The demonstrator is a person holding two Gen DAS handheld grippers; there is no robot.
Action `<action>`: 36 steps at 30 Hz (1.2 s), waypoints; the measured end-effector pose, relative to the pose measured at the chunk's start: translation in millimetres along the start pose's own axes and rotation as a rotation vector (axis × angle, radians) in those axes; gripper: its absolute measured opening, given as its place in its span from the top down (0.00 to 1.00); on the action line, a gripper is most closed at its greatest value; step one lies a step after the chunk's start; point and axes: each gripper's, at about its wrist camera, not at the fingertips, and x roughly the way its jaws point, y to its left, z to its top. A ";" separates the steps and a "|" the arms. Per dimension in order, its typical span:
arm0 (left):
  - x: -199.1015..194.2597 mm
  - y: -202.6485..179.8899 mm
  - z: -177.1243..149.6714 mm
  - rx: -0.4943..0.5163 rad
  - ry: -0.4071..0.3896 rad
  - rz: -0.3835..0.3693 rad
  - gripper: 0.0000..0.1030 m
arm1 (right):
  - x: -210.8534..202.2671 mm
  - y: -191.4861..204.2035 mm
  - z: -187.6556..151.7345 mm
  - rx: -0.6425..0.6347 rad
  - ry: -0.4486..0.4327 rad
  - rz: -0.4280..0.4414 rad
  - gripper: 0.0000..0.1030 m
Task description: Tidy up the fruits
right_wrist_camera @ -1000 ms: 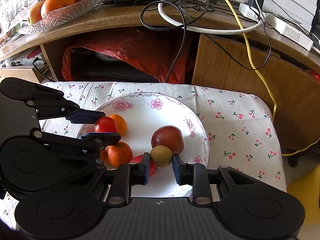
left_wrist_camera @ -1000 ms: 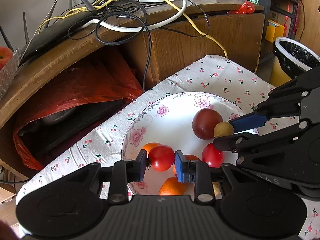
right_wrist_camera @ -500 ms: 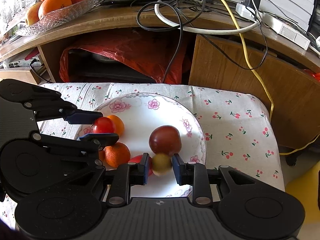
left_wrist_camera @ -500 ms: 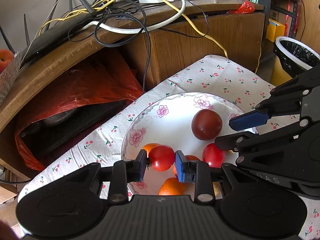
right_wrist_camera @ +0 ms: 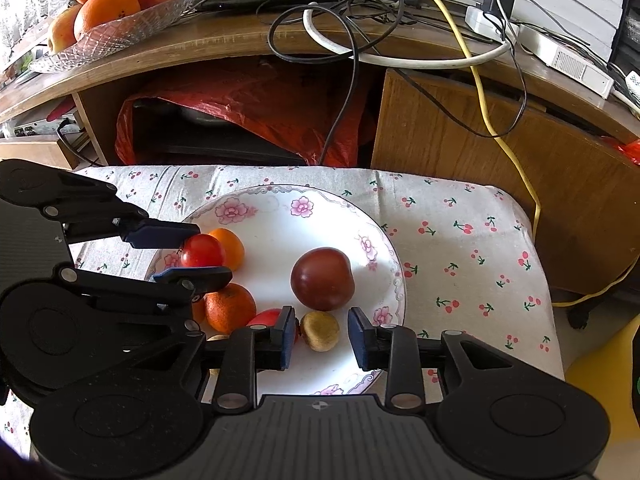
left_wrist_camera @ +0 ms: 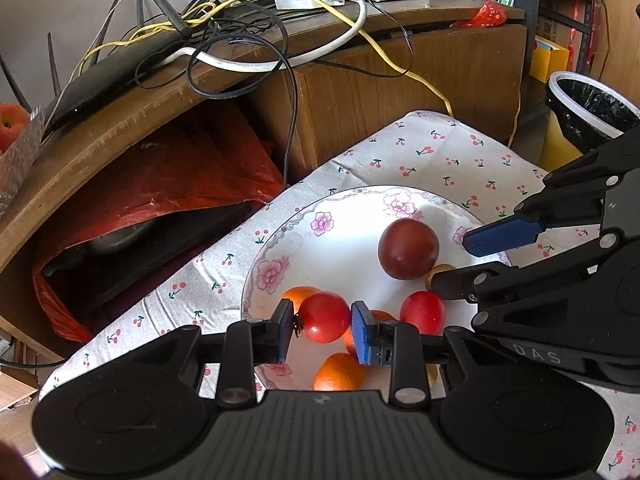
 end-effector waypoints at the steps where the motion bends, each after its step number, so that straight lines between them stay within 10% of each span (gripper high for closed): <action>1: -0.7 -0.3 0.2 0.000 -0.001 0.001 0.61 | -0.5 -0.4 -0.2 0.001 0.000 -0.001 0.73; 36: -34.7 -2.0 -11.9 -0.057 -0.028 0.059 0.41 | -27.3 3.1 -12.2 0.027 -0.019 -0.012 0.67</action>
